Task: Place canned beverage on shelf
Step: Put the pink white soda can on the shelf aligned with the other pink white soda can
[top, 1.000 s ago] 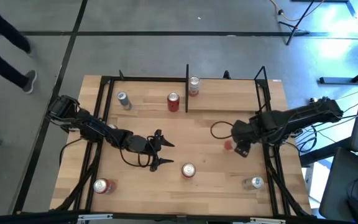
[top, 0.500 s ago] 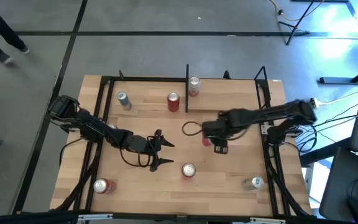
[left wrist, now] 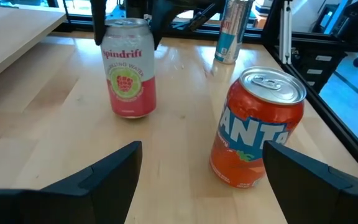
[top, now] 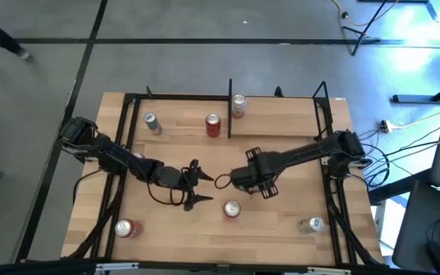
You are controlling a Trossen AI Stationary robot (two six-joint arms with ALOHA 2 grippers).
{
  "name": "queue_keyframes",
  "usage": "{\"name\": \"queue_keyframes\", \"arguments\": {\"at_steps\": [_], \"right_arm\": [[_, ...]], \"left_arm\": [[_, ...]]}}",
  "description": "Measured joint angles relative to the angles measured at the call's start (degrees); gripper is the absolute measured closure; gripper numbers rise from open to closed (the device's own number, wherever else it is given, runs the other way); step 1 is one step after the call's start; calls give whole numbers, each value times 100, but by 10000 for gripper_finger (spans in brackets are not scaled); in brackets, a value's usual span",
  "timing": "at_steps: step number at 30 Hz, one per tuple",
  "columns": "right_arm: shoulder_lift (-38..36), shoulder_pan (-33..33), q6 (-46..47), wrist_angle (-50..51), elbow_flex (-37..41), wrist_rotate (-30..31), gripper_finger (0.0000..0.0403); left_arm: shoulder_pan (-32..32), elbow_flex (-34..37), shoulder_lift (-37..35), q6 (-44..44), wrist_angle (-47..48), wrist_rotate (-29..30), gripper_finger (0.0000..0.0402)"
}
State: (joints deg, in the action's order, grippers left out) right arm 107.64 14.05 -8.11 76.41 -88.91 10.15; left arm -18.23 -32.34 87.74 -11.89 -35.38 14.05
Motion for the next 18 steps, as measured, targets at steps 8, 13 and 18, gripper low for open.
{"name": "queue_keyframes", "arguments": {"at_steps": [8,13,18], "right_arm": [[19,308,-123,-139,-45,242,134],[19,318,184,-133,-45,326,26],[-50,325,494,198,-45,310,42]], "left_arm": [[-10,0,0,1,-4,-20,87],[-8,0,0,1,-3,-20,87],[-8,0,0,1,-4,-20,87]]}}
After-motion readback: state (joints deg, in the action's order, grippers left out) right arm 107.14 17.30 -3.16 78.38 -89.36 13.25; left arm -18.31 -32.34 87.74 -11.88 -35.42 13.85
